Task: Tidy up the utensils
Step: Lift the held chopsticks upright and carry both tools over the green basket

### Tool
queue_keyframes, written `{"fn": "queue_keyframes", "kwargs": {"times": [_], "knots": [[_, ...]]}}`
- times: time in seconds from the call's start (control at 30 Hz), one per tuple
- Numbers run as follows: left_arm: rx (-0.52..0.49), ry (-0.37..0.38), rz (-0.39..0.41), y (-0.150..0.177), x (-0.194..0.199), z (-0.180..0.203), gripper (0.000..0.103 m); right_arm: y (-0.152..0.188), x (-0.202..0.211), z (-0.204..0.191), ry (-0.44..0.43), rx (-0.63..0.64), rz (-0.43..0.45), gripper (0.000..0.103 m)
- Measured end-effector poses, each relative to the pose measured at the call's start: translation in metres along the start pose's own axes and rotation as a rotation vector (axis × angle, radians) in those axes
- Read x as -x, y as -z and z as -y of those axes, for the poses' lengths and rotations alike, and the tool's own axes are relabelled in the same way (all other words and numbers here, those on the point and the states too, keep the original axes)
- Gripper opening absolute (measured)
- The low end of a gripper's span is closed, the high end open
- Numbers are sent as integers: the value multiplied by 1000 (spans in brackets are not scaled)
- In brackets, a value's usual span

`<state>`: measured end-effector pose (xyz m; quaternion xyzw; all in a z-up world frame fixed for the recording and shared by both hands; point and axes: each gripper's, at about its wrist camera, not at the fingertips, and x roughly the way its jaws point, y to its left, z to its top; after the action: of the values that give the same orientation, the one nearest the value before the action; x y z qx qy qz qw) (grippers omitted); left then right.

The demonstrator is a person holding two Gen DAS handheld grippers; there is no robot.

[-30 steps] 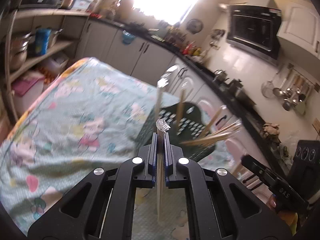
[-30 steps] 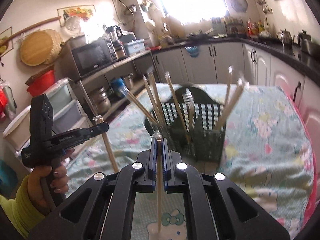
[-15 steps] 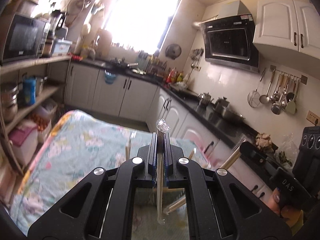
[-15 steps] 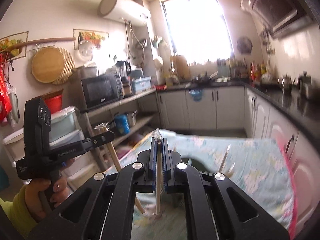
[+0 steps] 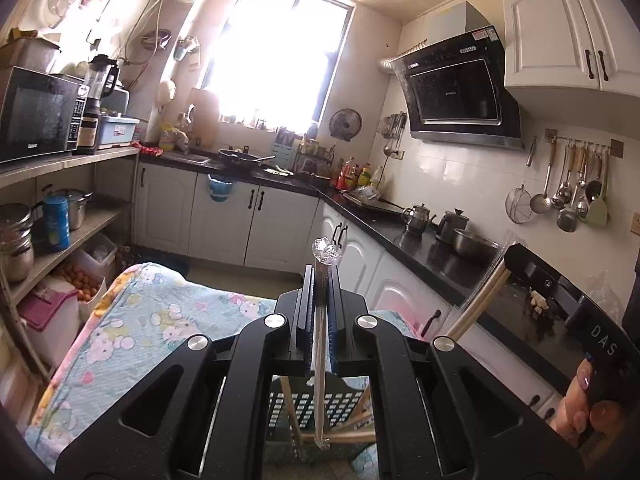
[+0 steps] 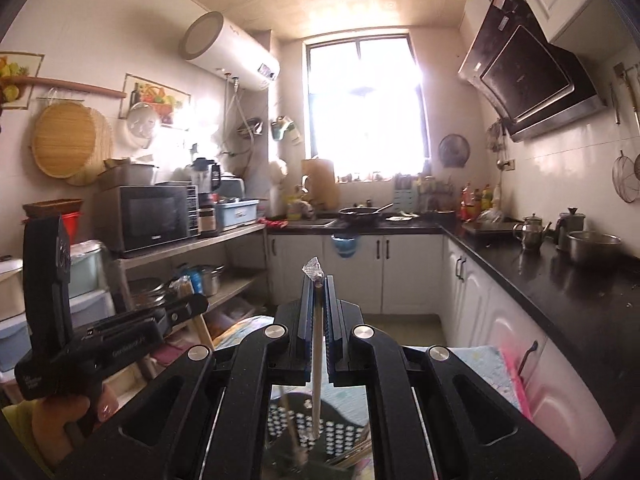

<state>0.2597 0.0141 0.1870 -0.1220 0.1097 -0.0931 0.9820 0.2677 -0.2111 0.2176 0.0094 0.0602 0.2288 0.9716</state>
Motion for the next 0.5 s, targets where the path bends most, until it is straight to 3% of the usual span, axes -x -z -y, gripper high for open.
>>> {"fn": "queue_keyframes", "kwargs": {"times": [0.23,0.5], "knots": [[-31,-3,11,16,-22,7,1,16,-21,20,16,-31,-8,5],[-36,-33,-32,41,-52,3,1,41,-43,35,20,-63,-48,5]]}}
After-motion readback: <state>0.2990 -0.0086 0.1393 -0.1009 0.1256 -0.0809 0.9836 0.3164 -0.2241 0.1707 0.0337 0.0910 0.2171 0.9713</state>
